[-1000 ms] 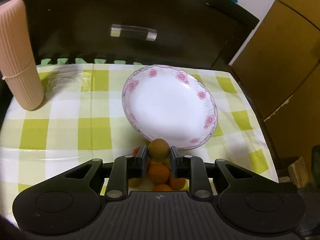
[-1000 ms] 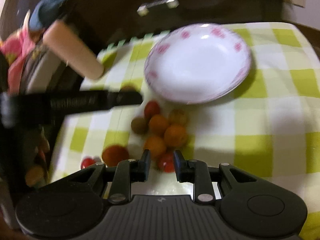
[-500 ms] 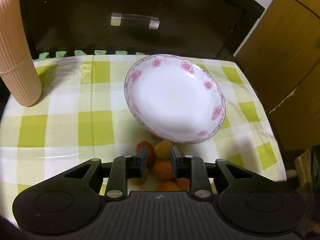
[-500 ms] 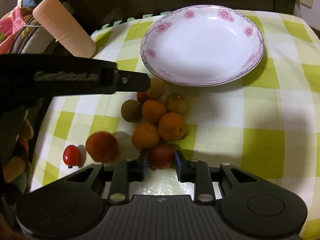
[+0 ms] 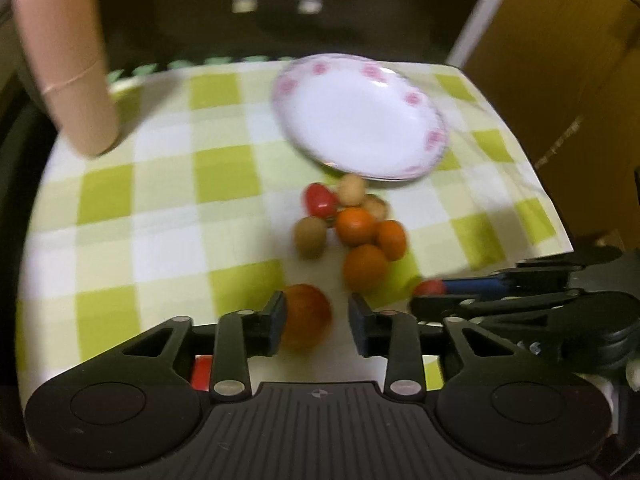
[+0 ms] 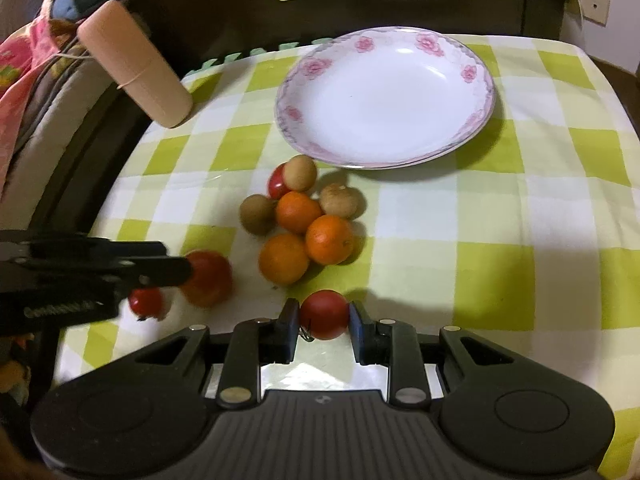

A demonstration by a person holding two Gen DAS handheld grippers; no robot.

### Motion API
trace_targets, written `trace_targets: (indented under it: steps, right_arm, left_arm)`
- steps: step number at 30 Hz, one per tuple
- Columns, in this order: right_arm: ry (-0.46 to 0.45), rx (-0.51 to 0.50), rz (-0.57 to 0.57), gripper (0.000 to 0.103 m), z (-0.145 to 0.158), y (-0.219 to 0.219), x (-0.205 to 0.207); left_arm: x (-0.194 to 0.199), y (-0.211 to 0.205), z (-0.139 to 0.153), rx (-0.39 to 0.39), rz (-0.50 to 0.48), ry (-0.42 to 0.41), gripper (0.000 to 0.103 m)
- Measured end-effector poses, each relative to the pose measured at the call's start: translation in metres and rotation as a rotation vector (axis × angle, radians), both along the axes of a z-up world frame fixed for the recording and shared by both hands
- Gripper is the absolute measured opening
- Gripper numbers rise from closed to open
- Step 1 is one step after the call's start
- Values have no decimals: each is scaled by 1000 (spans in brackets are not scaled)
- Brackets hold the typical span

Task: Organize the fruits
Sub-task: 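Grasp the large red tomato with the left gripper while the right gripper grasps a cherry tomato, then carry the red tomato and cherry tomato over the white bowl with both grippers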

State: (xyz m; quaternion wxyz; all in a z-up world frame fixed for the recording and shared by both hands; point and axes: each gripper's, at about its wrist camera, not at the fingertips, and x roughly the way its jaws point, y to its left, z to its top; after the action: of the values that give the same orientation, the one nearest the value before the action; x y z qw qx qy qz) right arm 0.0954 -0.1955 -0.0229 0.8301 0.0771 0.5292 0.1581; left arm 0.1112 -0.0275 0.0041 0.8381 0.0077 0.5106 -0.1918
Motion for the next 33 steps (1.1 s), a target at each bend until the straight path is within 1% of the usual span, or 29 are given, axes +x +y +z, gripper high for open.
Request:
trace_targets:
  steps: [1,3,5,7,9,12,14,16,18,22,25,31,33]
  right_arm:
    - [-1,1,2,25,0,1,-2]
    - [2,0,2,25,0,3,-4]
    - [4,-3,-4,25,-1,2,-3]
    - [9,-4,-15,25,-2,-2,-2]
    - [14,3,-27,25,-3,-6,0]
    - [18,8,-41,25,-4,-11,4]
    - [18,10,-45,25,-4,-11,5]
    - [19,13,-46,25,-4,-11,6]
    - [17,16,-47,25,-3,-11,6]
    - [16,15,-44,25,-3,-10,7]
    - [20,11,-48,25,-4,-11,7]
    - [20,15,-58,25,-3,-12,9]
    - [18,17,-60,25,-3,-12,8]
  left_arm:
    - [0,-5,-1,14,-15,-10,56]
    - [2,-13,-4,52,-35,-29,63]
    - [5,-16,-9,94,-36,-41,65]
    - [6,-15,-13,112,-37,-44,68]
    - [9,-11,-17,125,-28,-42,69]
    - [13,-7,-21,127,-15,-32,68]
    - [14,-5,-23,127,-16,-12,65]
    - [14,-5,-29,121,-30,21,58]
    - [13,-6,-34,124,-33,37,57]
    - [14,-11,-34,124,-40,29,54]
    - [12,-14,-35,142,-51,21,51]
    - [6,-12,-33,142,-37,43,51]
    - [3,-14,-34,152,-44,28,51]
